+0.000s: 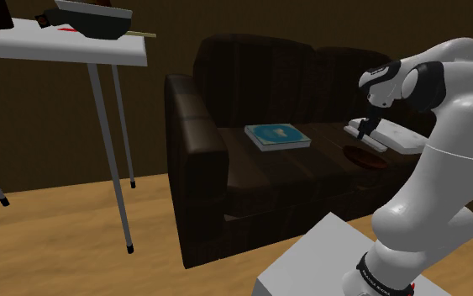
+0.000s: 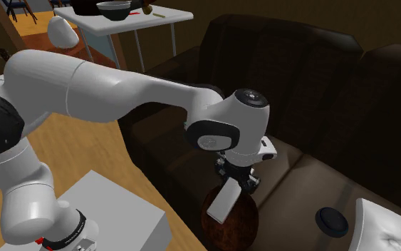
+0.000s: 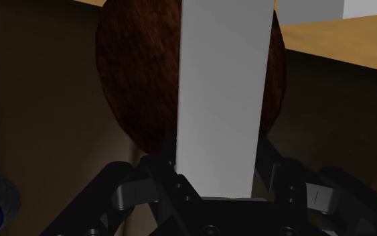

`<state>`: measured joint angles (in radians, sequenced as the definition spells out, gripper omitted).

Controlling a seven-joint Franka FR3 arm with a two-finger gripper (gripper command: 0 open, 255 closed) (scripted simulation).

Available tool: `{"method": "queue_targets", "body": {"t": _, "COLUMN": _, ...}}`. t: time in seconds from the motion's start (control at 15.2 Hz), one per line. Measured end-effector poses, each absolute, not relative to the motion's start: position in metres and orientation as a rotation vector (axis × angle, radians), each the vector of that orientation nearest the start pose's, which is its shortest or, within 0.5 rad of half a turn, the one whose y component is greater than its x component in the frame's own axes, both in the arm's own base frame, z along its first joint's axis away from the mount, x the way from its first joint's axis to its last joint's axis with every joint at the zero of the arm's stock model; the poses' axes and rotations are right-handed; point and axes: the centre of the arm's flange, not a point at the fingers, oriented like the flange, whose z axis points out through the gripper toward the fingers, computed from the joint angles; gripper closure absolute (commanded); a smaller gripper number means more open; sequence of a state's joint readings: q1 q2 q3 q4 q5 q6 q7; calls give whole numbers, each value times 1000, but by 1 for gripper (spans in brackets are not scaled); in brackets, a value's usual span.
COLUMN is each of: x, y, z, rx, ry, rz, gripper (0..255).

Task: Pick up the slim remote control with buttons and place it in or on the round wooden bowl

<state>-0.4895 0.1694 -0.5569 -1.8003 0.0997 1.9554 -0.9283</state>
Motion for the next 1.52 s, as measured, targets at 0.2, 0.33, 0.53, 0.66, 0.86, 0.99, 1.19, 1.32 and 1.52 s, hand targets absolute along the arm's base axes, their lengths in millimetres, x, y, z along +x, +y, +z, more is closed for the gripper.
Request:
{"method": "queue_targets", "body": {"t": 0.2, "x": 291, "y": -523, "z": 457, "rx": -3142, "ry": 234, "rz": -16, "gripper": 255}}
{"method": "queue_targets", "body": {"t": 0.33, "x": 288, "y": -522, "z": 448, "rx": -3141, "ry": 233, "rz": -16, "gripper": 255}}
{"method": "queue_targets", "body": {"t": 0.53, "x": 288, "y": -524, "z": 432, "rx": -3141, "ry": 232, "rz": -15, "gripper": 255}}
{"method": "queue_targets", "body": {"t": 0.66, "x": 288, "y": -524, "z": 420, "rx": -3141, "ry": 232, "rz": -16, "gripper": 255}}
{"method": "queue_targets", "body": {"t": 0.86, "x": 288, "y": -524, "z": 405, "rx": -3141, "ry": 232, "rz": -15, "gripper": 255}}
{"method": "queue_targets", "body": {"t": 0.99, "x": 287, "y": -523, "z": 394, "rx": -3141, "ry": 232, "rz": -16, "gripper": 255}}
{"method": "queue_targets", "body": {"t": 1.19, "x": 288, "y": -524, "z": 388, "rx": -3141, "ry": 232, "rz": -16, "gripper": 255}}
{"method": "queue_targets", "body": {"t": 1.32, "x": 288, "y": -524, "z": 388, "rx": -3141, "ry": 232, "rz": -16, "gripper": 255}}
{"method": "queue_targets", "body": {"t": 1.52, "x": 288, "y": -524, "z": 387, "rx": -3142, "ry": 232, "rz": -16, "gripper": 0}}
